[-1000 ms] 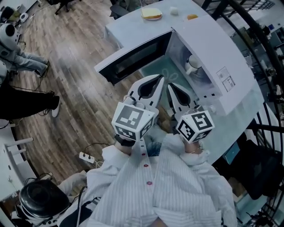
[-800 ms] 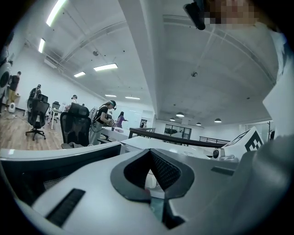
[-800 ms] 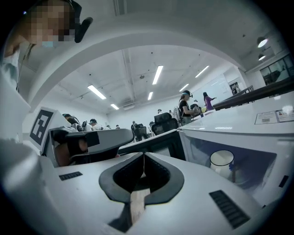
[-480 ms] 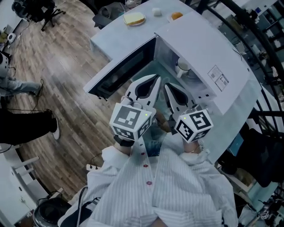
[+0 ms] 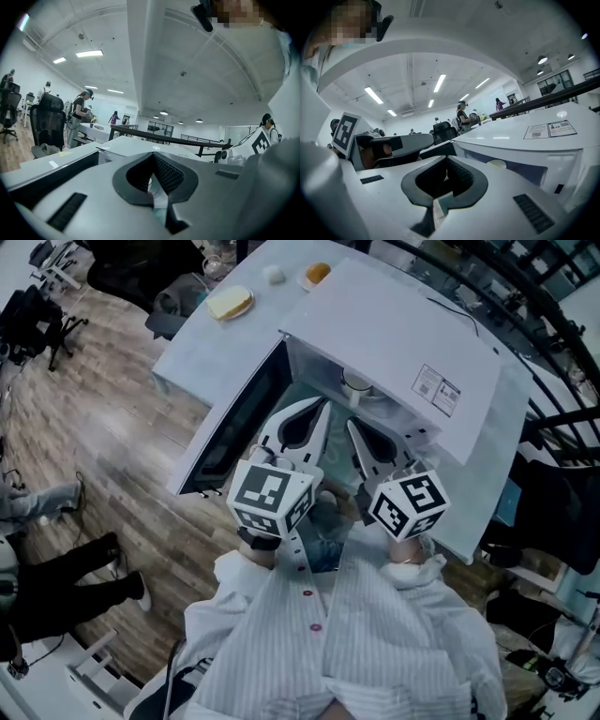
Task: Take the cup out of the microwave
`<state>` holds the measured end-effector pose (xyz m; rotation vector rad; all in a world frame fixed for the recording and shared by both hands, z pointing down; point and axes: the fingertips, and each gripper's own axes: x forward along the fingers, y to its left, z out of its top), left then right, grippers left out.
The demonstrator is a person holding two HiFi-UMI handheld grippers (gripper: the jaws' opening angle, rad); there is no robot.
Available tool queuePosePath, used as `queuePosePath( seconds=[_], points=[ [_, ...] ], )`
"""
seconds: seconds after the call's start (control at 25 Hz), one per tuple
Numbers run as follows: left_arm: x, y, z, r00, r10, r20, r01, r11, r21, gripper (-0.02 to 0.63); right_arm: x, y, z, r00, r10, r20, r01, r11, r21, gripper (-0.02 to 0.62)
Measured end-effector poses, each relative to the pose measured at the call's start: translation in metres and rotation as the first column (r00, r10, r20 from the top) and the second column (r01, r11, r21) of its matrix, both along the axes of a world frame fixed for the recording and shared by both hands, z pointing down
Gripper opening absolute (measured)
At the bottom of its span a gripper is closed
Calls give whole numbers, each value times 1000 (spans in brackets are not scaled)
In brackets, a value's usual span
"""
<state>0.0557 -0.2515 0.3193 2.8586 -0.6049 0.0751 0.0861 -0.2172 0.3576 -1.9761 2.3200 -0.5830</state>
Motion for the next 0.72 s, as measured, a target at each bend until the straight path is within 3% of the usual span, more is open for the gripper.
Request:
queuePosePath(
  seconds=[0.36, 0.72],
  points=[
    [25, -11, 7, 992, 123, 4, -123, 992, -17, 9, 19, -7, 1, 991, 133, 9, -133, 991, -1, 35],
    [34, -15, 16, 981, 193, 18, -193, 981, -31, 9, 27, -12, 7, 977, 211, 26, -210, 978, -9, 35]
  ],
)
